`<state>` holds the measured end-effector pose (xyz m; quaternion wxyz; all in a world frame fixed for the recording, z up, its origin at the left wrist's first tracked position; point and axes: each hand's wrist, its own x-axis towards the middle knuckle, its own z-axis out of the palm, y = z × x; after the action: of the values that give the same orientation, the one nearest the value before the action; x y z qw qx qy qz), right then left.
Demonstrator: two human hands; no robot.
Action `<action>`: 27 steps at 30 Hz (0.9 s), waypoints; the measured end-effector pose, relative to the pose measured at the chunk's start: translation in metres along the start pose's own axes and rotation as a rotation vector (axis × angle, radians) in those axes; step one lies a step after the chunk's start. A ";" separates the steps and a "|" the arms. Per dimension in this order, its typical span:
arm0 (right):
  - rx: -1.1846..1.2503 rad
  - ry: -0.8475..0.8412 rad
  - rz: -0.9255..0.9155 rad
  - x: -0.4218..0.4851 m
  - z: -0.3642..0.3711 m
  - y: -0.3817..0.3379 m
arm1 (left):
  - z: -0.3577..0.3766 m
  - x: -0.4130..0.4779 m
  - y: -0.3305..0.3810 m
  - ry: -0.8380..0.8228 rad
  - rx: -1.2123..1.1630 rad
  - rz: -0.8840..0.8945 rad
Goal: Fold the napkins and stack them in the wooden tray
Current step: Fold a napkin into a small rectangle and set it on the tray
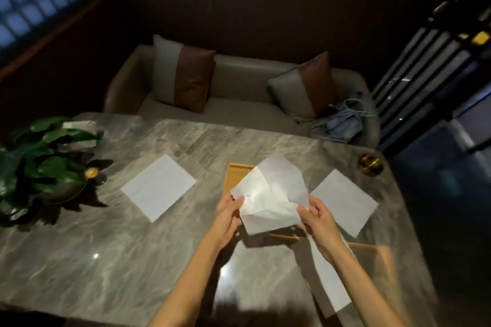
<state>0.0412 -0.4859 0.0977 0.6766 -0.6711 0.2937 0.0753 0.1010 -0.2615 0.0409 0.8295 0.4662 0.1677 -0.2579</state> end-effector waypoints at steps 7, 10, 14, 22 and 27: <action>-0.102 -0.164 0.100 -0.008 -0.048 0.002 | 0.091 -0.025 0.096 -0.094 0.898 0.312; -0.284 -0.077 -0.270 -0.011 -0.042 -0.041 | 0.120 -0.037 0.131 -0.243 1.223 0.472; -0.533 -0.285 -0.568 -0.018 -0.018 -0.111 | 0.153 -0.054 0.162 -0.483 1.419 0.527; -0.150 -0.122 -0.432 -0.026 -0.028 -0.139 | 0.112 -0.048 0.162 -0.250 0.573 0.086; -0.002 -0.066 -0.264 -0.023 -0.047 -0.126 | 0.081 -0.057 0.088 -0.380 0.277 -0.013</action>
<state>0.0711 -0.5349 0.2212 0.6891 -0.7018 0.1805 0.0079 0.1099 -0.2775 0.1721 0.7726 0.5174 -0.0256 -0.3670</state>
